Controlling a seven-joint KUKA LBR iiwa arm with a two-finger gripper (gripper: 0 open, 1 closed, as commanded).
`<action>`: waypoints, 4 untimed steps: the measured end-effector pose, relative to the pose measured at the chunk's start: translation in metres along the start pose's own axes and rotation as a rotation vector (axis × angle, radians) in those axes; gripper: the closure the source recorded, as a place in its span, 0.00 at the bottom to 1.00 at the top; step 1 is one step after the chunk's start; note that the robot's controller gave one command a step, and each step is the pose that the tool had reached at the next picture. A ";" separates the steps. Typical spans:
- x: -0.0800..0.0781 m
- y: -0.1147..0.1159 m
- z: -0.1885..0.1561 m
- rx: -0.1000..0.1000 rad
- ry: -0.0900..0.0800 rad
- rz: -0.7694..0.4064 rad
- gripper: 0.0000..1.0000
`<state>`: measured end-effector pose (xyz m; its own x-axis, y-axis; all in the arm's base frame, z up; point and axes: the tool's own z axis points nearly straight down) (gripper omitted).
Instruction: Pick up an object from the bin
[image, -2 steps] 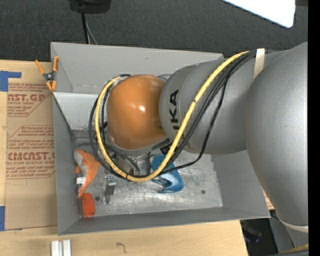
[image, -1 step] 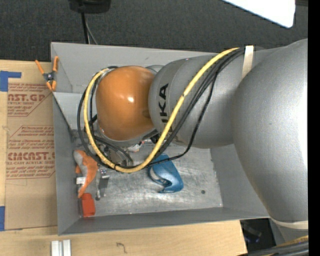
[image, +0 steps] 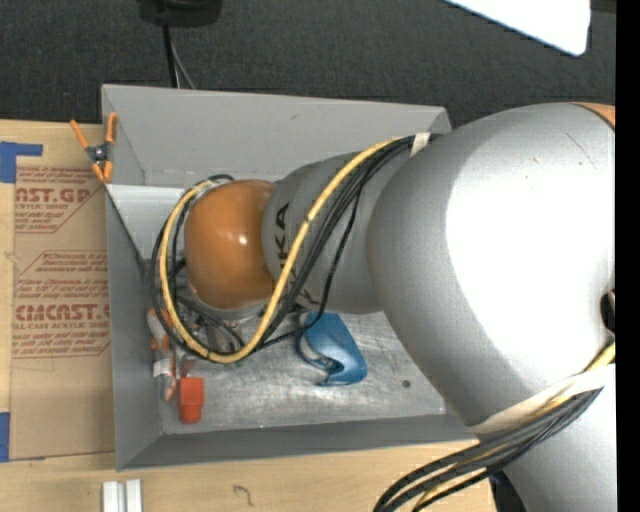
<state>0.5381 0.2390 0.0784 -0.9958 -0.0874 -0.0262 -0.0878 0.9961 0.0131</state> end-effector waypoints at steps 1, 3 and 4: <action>0.006 -0.001 0.004 0.006 0.022 -0.002 0.00; 0.006 -0.001 0.004 0.007 0.022 -0.002 0.00; -0.001 -0.002 0.000 0.001 -0.004 0.002 1.00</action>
Offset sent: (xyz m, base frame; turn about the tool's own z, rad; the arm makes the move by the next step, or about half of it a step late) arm 0.0000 0.0000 0.0000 0.0000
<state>0.5396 0.2376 0.0788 -0.9959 -0.0852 -0.0305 -0.0856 0.9963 0.0122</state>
